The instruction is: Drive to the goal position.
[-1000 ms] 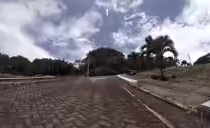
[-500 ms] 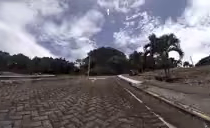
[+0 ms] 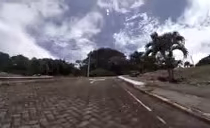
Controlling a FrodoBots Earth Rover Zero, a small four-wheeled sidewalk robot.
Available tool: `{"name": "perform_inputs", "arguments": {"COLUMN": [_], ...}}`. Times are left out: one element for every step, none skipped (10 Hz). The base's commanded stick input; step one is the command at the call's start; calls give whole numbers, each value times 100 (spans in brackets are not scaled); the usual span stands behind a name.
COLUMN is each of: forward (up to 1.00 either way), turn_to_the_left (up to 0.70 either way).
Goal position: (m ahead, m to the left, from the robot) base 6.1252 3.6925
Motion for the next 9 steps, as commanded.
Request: {"name": "perform_inputs", "arguments": {"forward": [100, 100, 100, 100, 100, 100, 100, 100, 100], "turn_to_the_left": [0, 0, 0, 0, 0, 0, 0, 0, 0]}}
